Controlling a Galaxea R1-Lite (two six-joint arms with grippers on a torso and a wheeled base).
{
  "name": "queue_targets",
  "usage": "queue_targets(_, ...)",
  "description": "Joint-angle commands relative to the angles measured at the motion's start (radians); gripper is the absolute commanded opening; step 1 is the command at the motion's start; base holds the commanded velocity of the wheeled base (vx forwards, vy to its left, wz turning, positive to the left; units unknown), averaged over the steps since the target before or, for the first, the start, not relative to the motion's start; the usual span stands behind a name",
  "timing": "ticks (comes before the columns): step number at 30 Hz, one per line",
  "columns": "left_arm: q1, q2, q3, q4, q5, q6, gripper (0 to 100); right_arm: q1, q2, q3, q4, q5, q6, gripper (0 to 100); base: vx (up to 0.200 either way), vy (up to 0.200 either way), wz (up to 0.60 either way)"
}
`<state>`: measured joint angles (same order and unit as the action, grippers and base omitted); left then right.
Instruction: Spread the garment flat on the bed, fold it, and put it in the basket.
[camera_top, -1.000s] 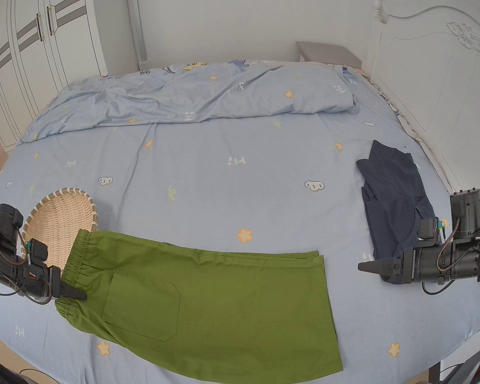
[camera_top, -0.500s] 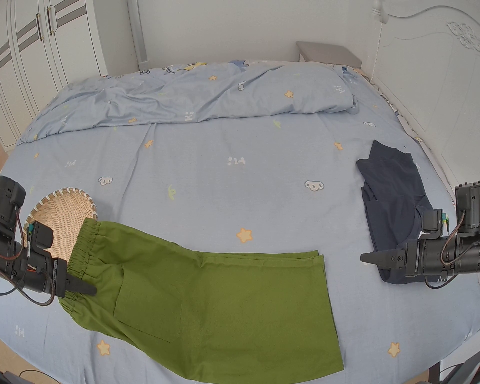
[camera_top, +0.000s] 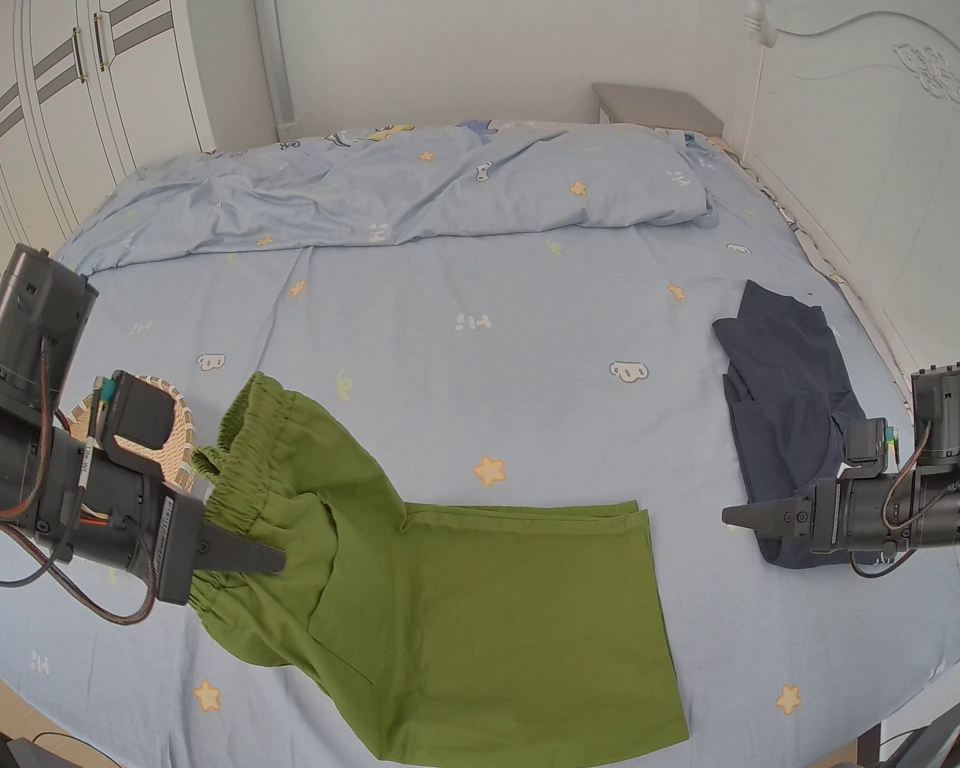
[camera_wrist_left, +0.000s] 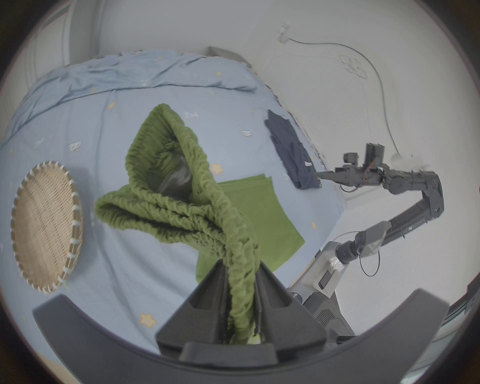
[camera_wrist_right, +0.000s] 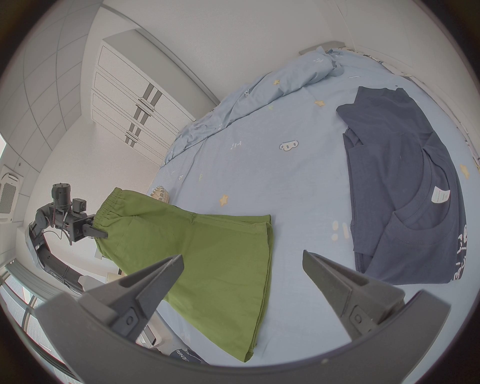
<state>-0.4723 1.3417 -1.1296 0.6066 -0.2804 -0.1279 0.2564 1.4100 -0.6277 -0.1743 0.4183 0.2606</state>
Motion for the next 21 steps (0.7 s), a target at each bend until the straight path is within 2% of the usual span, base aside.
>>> queue_targets(1, -0.15, 0.063, -0.038, -0.028, 0.044, -0.012, 0, -0.003, 0.0, -0.001, -0.001, 0.0, -0.001, 100, 0.0, 0.0, 0.0)
queue_targets(5, -0.221, 0.109, -0.047, -0.077, 0.075, -0.012, 0, -0.003, 0.007, 0.006, -0.002, -0.003, -0.001, 100, 0.0, 0.0, 0.0)
queue_targets(7, -0.296, 0.143, -0.05, -0.087, 0.127, -0.012, 0, -0.003, 0.009, 0.005, -0.002, -0.013, -0.001, 100, 0.0, 0.0, 0.0)
queue_targets(9, -0.322, 0.163, -0.049, -0.087, 0.145, -0.012, 0, -0.003, 0.007, 0.005, -0.002, -0.016, -0.001, 100, 0.0, 0.0, 0.0)
queue_targets(20, -0.427, 0.22, -0.026, -0.208, 0.153, -0.03, 0, -0.003, 0.006, 0.009, -0.002, -0.019, -0.003, 100, 0.0, 0.0, 0.0)
queue_targets(21, -0.454, 0.235, -0.026, -0.225, 0.153, -0.036, 0, -0.003, 0.009, 0.009, -0.002, -0.019, -0.003, 100, 0.0, 0.0, 0.0)
